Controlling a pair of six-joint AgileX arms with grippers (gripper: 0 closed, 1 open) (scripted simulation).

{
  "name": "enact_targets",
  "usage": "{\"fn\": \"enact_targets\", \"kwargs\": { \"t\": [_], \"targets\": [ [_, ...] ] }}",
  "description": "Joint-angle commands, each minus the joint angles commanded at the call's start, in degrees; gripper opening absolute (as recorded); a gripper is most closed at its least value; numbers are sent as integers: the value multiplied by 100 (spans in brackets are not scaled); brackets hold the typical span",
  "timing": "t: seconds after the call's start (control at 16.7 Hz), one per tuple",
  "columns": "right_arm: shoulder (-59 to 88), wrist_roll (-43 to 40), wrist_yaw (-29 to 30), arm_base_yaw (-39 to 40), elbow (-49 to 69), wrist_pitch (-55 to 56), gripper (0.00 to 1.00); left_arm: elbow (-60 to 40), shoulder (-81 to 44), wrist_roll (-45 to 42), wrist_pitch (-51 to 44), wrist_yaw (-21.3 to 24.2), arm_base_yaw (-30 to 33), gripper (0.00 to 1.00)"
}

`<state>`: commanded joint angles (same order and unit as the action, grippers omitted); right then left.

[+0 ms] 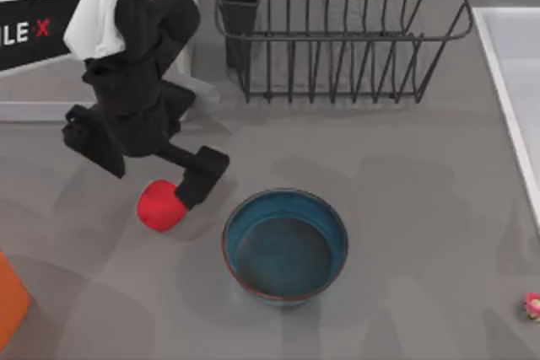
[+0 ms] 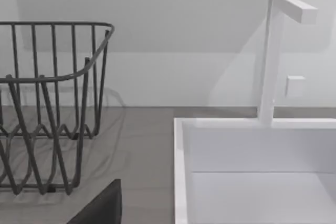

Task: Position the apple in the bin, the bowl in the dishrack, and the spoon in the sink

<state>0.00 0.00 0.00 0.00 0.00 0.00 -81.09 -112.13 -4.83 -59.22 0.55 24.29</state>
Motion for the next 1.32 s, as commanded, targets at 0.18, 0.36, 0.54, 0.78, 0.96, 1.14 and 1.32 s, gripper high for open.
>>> {"fn": "enact_targets", "kwargs": {
  "t": [0.18,0.36,0.54,0.78,0.96,1.14,1.32],
  "targets": [
    [0,0,0,0,0,0,100,305,-225,-1,550,1,8,100],
    [0,0,0,0,0,0,100,656,-484,1,1186,3,14,100],
    [0,0,0,0,0,0,100,754,-570,2,1333,4,18,100],
    [0,0,0,0,0,0,100,754,-570,2,1333,4,18,85],
    [0,0,0,0,0,0,100,754,-570,2,1333,4,18,62],
    [0,0,0,0,0,0,100,754,-570,2,1333,4,18,40],
    [0,0,0,0,0,0,100,754,-570,2,1333,4,18,17]
  ]
}}
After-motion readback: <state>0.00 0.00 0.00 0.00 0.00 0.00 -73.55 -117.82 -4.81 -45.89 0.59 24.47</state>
